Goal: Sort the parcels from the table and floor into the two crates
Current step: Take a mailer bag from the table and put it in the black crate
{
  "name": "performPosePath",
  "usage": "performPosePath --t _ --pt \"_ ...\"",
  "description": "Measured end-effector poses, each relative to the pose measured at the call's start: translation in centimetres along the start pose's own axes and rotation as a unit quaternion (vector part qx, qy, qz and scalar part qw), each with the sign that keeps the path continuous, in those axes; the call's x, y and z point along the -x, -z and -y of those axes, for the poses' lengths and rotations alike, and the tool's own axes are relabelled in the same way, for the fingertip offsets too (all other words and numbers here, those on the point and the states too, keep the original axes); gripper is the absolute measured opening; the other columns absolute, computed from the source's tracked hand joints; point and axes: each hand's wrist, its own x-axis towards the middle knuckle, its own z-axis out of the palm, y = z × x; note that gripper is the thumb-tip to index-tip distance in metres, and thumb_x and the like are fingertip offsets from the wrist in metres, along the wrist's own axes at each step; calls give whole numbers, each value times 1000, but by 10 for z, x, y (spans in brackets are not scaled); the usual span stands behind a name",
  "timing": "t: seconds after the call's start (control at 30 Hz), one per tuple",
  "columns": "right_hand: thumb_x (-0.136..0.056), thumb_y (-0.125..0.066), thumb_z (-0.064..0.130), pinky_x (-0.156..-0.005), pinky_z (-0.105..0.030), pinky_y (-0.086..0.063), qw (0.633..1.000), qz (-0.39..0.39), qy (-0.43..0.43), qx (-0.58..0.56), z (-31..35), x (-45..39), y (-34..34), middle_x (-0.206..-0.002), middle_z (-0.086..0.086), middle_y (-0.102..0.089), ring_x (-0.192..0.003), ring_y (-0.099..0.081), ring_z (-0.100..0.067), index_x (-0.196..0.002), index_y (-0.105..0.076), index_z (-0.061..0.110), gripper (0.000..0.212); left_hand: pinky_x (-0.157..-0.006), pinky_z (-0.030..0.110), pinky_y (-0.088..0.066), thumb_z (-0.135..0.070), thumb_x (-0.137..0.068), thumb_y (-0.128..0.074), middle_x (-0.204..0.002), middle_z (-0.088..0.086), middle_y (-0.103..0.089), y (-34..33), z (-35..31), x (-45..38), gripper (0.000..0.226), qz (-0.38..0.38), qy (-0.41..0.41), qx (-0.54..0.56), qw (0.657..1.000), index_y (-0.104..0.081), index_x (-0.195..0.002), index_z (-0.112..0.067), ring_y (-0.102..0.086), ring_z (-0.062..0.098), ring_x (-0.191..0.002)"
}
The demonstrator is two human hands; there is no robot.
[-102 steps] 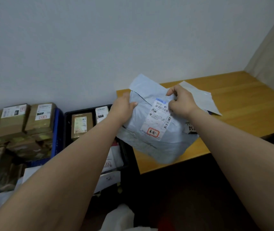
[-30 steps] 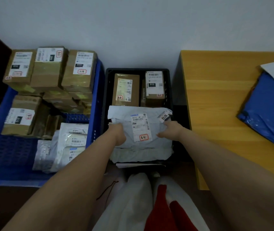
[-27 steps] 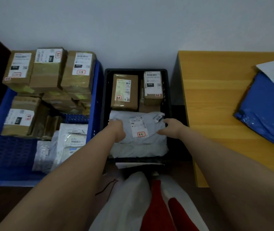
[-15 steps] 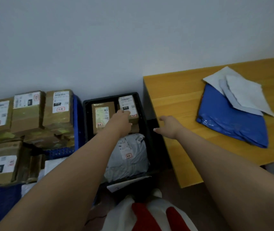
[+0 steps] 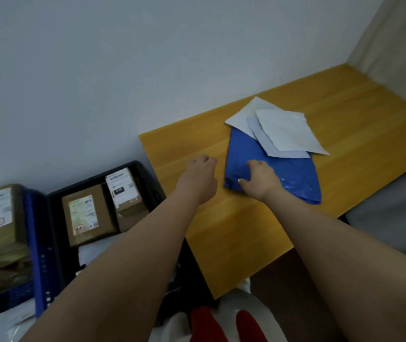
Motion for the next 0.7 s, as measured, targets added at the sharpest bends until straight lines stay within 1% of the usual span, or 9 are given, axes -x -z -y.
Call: performPosePath --t 0.1,0.2,0.3,0.37,0.43,0.5,0.57,0.63,0.7 --pt "-96 -57 29 -104 -42 -39 999 -30 -8 -9 -42 -36 20 -143 -15 -38 -134 -34 -32 -139 -37 5 54 -110 38 -34 -22 -99 -49 -154 7 -25 -14 -33 -38 56 -5 -3 2 1000 -28 -150 -14 -28 28 -140" --pt "-96 -56 31 -111 -43 -32 999 -26 -11 17 -84 -73 36 -145 -16 -35 -141 -24 -33 -140 -35 3 56 -112 39 -32 -23 -100 -48 -157 7 -21 -28 -60 -76 58 18 14 7 1000 -23 -152 -15 -23 27 -143" --pt "-96 -53 40 -116 -47 -23 997 27 -3 71 -117 -107 43 -156 -18 -19 -147 -7 -35 -145 -31 8 63 -114 40 -30 -25 -100 -48 -158 8 -18 -41 -76 -108 59 29 39 9 999 -23 -152 -15 -18 27 -145" --pt "-95 -51 49 -117 -49 -19 993 71 12 94 -130 -125 42 -161 -16 -4 -148 2 -35 -148 -29 17 67 -115 41 -29 -26 -100 -49 -158 9 -18 -47 -81 -124 59 36 54 0 998 -24 -152 -14 -20 28 -145" --pt "-93 -49 56 -117 -50 -14 988 104 24 109 -139 -139 37 -161 -17 4 -148 6 -36 -148 -32 25 65 -115 40 -29 -26 -100 -50 -158 9 -19 -52 -83 -134 59 48 71 -13 996 -25 -152 -13 -22 28 -143" --pt "-93 -47 59 -117 -51 -10 985 122 29 116 -144 -149 32 -160 -19 7 -148 6 -37 -147 -33 28 64 -114 39 -30 -26 -100 -50 -157 10 -21 -55 -82 -140 58 54 86 -22 995 -26 -151 -13 -24 28 -142" --pt "-94 -44 59 -118 -51 -10 982 139 34 120 -147 -156 29 -160 -20 7 -148 3 -38 -148 -31 28 64 -114 39 -30 -25 -99 -50 -157 10 -22 -56 -81 -145 58 55 97 -24 993 -27 -151 -12 -23 28 -142" --pt "-96 -42 57 -118 -50 -14 979 146 40 137 -148 -160 28 -160 -21 3 -147 -2 -39 -150 -27 22 67 -114 39 -29 -25 -100 -50 -157 11 -21 -56 -80 -148 57 56 106 -21 993 -27 -151 -12 -22 28 -143" --pt "-97 -41 54 -117 -48 -20 977 140 45 156 -147 -162 30 -160 -19 -8 -145 -14 -38 -151 -22 13 71 -114 38 -29 -25 -100 -49 -157 11 -20 -55 -80 -151 57 56 109 -19 992 -26 -151 -12 -21 28 -143"
